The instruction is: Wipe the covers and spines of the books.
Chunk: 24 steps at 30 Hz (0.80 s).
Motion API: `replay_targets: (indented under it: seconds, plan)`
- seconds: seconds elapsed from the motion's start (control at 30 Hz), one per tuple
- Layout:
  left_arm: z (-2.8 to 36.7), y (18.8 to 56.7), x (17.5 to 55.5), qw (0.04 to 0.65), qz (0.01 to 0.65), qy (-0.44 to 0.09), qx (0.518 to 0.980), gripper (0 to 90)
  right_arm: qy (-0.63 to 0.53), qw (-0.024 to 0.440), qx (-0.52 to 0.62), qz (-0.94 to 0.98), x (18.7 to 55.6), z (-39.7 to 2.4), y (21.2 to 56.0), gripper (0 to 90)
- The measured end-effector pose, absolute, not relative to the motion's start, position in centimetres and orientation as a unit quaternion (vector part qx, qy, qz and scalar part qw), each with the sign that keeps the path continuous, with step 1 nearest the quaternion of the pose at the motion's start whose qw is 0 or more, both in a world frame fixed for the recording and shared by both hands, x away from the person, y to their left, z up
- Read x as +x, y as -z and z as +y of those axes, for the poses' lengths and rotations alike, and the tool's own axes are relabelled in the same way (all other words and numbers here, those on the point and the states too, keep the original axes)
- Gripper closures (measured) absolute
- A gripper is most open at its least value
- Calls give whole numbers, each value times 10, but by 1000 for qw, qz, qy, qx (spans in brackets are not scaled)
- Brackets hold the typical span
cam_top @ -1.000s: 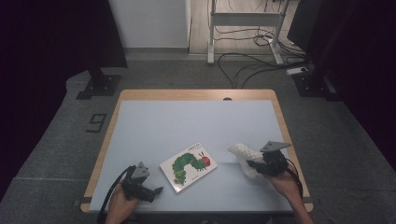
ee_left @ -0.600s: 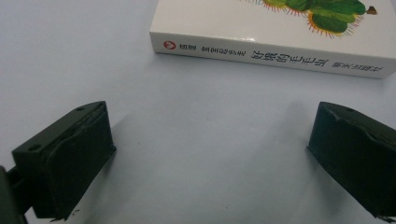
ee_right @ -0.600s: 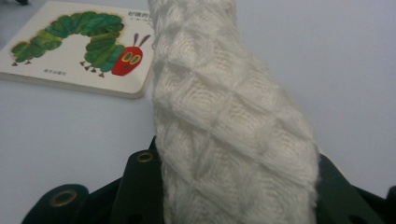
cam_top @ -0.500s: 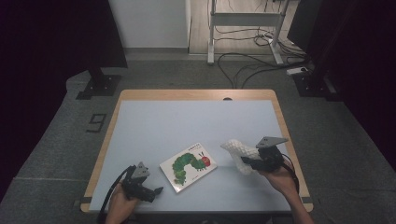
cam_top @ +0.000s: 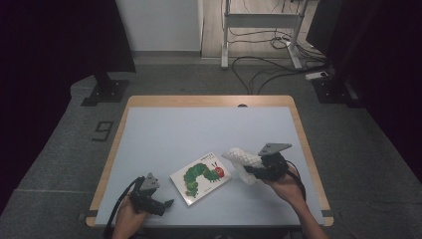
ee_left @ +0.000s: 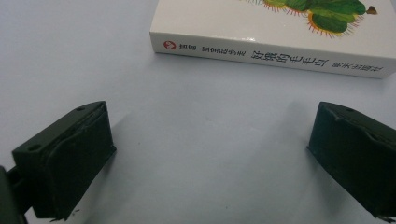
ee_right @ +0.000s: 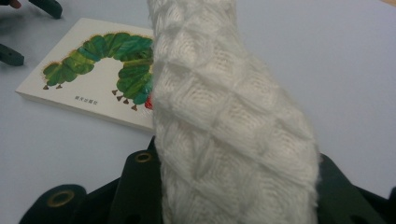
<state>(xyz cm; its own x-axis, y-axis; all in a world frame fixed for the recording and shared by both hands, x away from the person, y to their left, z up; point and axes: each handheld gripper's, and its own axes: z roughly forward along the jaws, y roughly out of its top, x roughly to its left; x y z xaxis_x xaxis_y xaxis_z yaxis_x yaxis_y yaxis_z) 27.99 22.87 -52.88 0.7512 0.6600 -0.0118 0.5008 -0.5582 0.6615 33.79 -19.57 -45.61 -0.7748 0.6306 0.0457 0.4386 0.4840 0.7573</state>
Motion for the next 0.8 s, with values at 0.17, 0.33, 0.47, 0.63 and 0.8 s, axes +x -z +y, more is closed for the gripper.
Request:
replay_targets:
  seconds: [0.17, 0.33, 0.47, 0.63, 0.8]
  plan:
    - [229, 529, 280, 333, 332, -120, 874, 0, -401, 117, 305, 856, 344, -178, 459, 595]
    - [229, 529, 280, 333, 332, -120, 875, 0, -399, 116, 297, 860, 350, -166, 459, 595]
    - [229, 529, 280, 333, 332, -120, 874, 0, -395, 116, 291, 864, 355, -154, 461, 595]
    - [229, 529, 280, 333, 332, -120, 874, 0, -388, 118, 285, 868, 359, -141, 468, 595]
    - [229, 529, 280, 333, 332, -120, 874, 0, -377, 120, 286, 873, 363, -131, 480, 596]
